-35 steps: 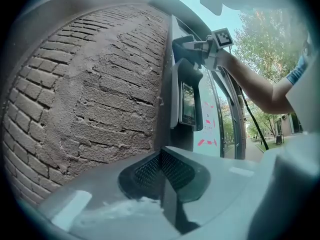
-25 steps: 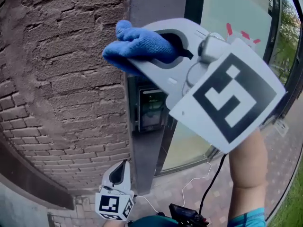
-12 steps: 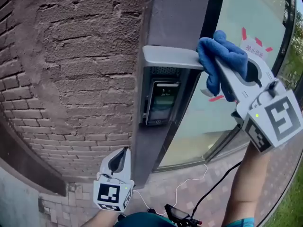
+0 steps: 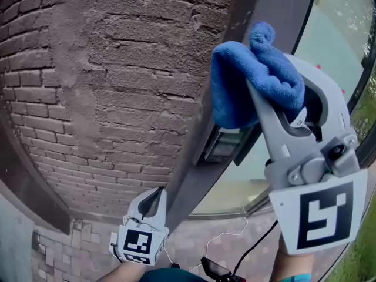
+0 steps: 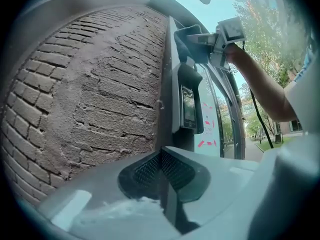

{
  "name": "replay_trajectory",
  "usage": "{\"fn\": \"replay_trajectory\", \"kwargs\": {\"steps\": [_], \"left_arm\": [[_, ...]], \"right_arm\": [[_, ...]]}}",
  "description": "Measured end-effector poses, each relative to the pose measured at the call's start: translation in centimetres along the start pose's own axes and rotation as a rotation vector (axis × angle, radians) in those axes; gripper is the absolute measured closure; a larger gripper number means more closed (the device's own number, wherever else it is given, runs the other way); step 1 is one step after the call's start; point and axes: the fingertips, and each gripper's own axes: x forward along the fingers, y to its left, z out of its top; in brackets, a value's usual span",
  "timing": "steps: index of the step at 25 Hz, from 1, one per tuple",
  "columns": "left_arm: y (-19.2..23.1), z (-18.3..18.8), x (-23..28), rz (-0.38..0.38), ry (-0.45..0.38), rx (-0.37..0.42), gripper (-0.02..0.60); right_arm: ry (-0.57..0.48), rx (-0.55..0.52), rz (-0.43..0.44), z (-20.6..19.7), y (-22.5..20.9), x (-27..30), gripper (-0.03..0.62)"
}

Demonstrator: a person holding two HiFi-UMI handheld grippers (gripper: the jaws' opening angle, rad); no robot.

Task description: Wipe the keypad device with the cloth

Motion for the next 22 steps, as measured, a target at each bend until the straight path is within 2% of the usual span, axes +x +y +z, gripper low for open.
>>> {"fn": "replay_trajectory", "kwargs": {"steps": [2,4,6,9,10,12,18,22], "left_arm": [[1.2,0.1,-0.9,0.012,-0.010,-0.020,0.591],[2.2,0.0,-1.8,0.017,-0.013,-0.032,0.591],[2.9,-0.3,-2.4,0.010,-0.007,-0.034,0.591],[3.1,-0.8,-2.6,-0.010,0.005,-0.036,0.591],[3.1,-0.9,-2.6,-0.016,0.008,-0.036,0.591],[2.9,-1.1,-2.6,-0.029,0.017,-0.034,0.591],[1.9,-1.4,-2.6,-0.053,0.038,-0.028,0.591],[1.5,-1.8,-2.7,-0.054,0.054,-0.021,0.591]], "right_arm": [[0.071,-0.066,-0.009,-0.5,1.0,2.5,0.525],[0.250,-0.181,-0.029,-3.0,2.8,4.0,0.525],[0.367,-0.363,-0.061,-4.5,5.0,4.6,0.525],[0.437,-0.679,-0.073,-5.9,9.6,5.3,0.526],[0.450,-0.736,-0.055,-6.3,10.9,5.3,0.526],[0.463,-0.747,0.004,-7.0,13.1,5.0,0.526],[0.505,-0.637,0.257,-11.1,20.1,3.0,0.527],[0.498,-0.538,0.416,-11.8,24.2,0.5,0.527]]}}
